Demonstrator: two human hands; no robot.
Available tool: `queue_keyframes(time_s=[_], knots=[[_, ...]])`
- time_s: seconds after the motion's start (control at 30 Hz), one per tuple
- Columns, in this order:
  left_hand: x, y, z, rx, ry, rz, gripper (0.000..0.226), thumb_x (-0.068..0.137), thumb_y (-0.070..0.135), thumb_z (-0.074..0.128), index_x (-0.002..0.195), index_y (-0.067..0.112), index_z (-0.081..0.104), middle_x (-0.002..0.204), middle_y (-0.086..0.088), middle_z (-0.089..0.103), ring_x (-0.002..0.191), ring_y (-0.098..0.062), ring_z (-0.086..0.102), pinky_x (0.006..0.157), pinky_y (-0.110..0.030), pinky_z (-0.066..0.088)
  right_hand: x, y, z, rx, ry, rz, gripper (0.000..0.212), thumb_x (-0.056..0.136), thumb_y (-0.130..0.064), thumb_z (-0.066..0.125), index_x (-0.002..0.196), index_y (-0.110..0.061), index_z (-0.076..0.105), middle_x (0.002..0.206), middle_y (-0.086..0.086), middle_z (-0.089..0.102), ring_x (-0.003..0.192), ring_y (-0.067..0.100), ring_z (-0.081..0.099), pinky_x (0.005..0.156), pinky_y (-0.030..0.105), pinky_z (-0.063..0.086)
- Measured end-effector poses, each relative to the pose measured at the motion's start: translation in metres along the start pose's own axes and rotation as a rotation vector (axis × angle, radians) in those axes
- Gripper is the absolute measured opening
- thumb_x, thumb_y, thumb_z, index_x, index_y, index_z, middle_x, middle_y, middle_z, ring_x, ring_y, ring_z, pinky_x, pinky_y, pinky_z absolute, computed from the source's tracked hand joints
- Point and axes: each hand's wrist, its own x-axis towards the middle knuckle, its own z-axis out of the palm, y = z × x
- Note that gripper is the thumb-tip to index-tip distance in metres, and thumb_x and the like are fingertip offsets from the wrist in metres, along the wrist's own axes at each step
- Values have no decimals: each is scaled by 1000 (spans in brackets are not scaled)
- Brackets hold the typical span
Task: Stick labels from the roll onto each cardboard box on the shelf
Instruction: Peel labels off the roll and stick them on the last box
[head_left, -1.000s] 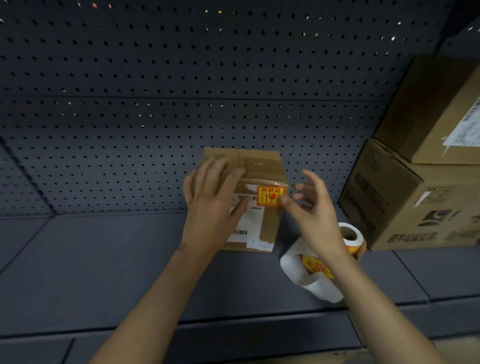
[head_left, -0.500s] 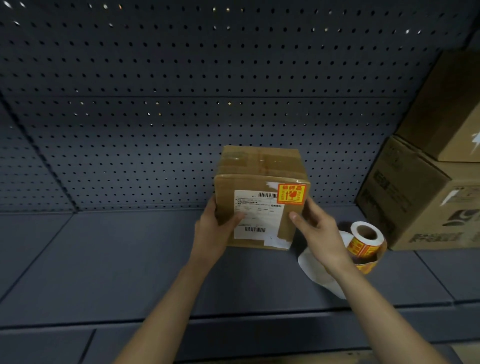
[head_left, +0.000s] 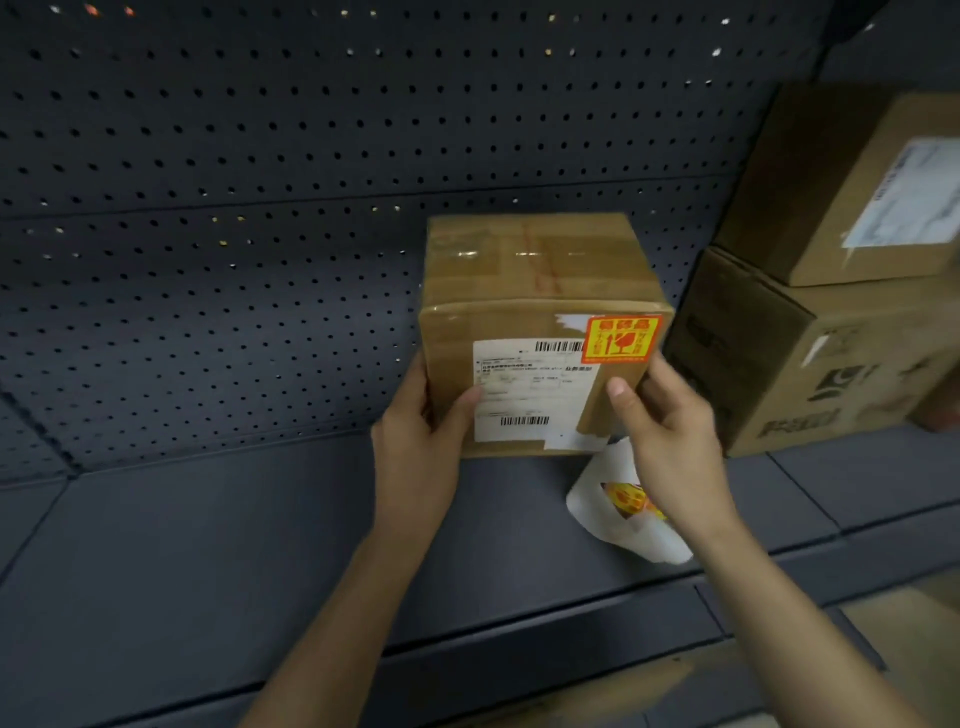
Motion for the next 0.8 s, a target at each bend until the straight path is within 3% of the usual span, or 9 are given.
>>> queue_keyframes(time_s=[0.1,0.23,0.33,0.43,0.6,0.8], knots=[[-5,19,21,-75,-41,68,37,94,19,66,131,19,60,112,16,72,105,0,66,87,-21,54,-8,-18,-24,-43,99,-47,37,102,-8,49,137,-18,55,122,-12,69,119,3,60,98,19,47],[-17,41,64,-162,-74,125,34,94,20,66,127,14,61,108,15,72,102,-1,67,83,-21,54,-22,-36,-67,-144,246,-107,33,102,-7,47,134,-13,56,114,-12,71,105,0,63,88,17,48],[-29,59,104,-217,-141,142,29,94,20,66,122,13,63,103,16,73,97,-2,68,80,-23,56,-35,-43,-108,-200,366,-146,32,103,-7,47,132,-13,56,118,-9,69,113,6,62,97,24,48],[-45,79,147,-301,-249,122,30,94,17,67,124,18,63,108,15,73,104,-4,68,88,-33,57,-52,-42,-155,-235,459,-132,33,103,-6,47,134,-13,55,123,-7,68,119,11,61,104,35,46],[-78,108,234,-322,-421,140,27,94,27,67,120,31,62,110,18,72,105,-3,67,89,-38,57,-85,-41,-246,-289,587,-66,34,103,-10,47,136,-15,54,125,-7,68,120,9,60,106,39,47],[-139,145,351,-397,-587,103,24,93,23,69,111,37,65,109,16,73,104,-4,68,88,-37,58,-134,-39,-371,-414,697,7,31,103,-14,47,132,-19,57,119,-15,68,115,3,61,97,28,51]])
